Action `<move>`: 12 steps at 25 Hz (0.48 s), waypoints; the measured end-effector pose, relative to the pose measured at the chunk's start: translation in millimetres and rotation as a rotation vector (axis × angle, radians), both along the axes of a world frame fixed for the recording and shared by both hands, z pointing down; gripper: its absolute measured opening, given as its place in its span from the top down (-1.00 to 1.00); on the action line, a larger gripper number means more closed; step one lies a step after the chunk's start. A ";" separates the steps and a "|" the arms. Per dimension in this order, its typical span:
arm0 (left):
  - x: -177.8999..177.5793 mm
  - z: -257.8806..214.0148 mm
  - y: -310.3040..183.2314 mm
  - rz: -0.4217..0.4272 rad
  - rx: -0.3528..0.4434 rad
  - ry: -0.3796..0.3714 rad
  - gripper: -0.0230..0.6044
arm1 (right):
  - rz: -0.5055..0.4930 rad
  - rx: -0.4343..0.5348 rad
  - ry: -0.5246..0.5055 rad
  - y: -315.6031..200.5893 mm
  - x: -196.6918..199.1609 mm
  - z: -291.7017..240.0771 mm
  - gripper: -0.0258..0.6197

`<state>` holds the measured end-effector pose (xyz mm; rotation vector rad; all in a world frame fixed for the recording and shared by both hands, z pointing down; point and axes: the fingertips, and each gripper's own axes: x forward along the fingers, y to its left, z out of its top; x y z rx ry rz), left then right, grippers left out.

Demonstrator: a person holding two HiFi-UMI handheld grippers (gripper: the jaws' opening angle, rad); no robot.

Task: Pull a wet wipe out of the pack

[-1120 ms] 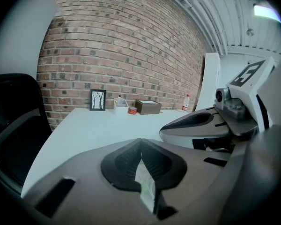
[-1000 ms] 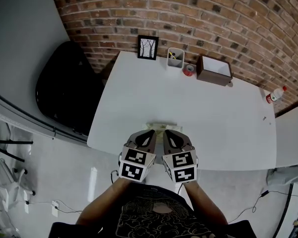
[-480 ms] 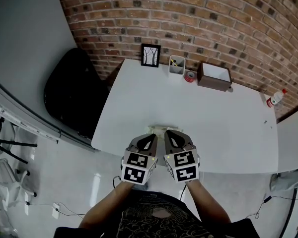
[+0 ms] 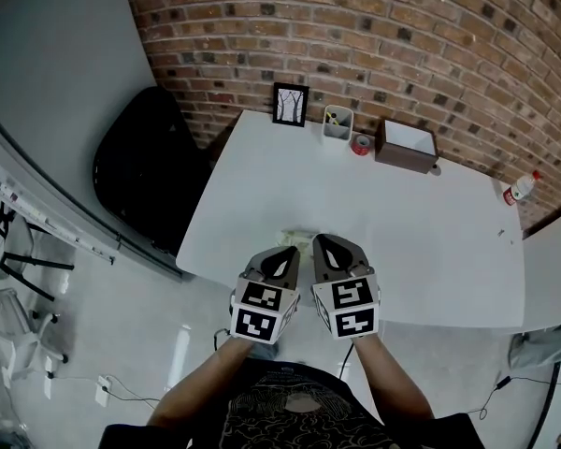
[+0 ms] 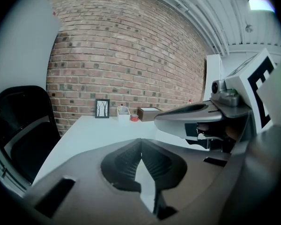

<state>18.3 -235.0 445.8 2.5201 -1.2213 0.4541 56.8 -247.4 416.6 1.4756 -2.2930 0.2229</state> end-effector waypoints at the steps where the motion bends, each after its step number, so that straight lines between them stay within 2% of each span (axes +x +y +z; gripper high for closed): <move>1: 0.3 -1.3 1.5 -0.001 0.004 0.000 0.89 | 0.000 0.007 0.001 0.9 0.6 -2.5 0.87; 12: 2.4 -18.4 19.4 -0.029 0.045 0.018 0.89 | -0.007 0.080 -0.005 15.6 1.9 -34.2 0.87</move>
